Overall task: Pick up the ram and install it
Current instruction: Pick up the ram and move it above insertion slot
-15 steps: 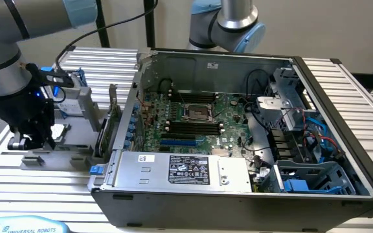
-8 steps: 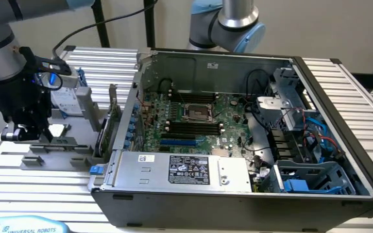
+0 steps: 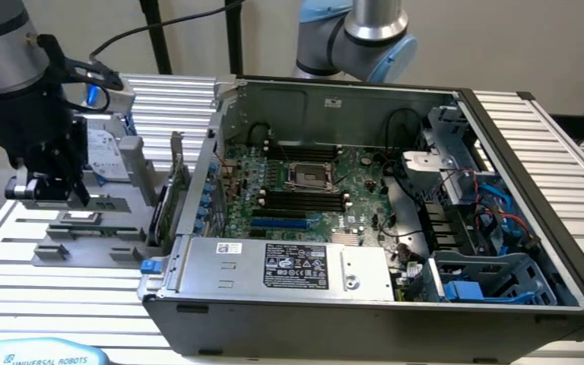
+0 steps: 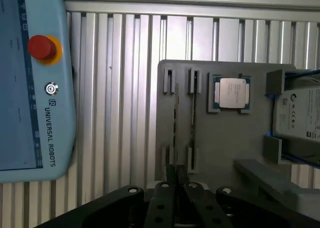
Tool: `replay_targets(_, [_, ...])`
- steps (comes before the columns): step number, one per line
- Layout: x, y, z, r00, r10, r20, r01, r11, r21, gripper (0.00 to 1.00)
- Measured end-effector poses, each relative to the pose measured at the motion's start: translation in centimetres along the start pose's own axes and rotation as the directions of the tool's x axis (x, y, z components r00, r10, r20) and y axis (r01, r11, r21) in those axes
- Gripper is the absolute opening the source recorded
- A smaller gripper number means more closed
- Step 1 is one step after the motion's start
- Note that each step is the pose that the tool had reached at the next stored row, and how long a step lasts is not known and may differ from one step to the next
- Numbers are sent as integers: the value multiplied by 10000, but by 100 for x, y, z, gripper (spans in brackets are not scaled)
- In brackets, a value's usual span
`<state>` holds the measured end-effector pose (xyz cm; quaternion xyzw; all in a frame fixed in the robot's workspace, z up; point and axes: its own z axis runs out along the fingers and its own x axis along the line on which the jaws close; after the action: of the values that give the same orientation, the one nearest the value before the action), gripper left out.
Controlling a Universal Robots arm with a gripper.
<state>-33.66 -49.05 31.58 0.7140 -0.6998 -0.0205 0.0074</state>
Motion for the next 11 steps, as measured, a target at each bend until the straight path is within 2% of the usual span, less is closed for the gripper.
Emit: replay_targets(11, [1, -483, -485, 10000, -2, 47, 2, 10000, -18, 13])
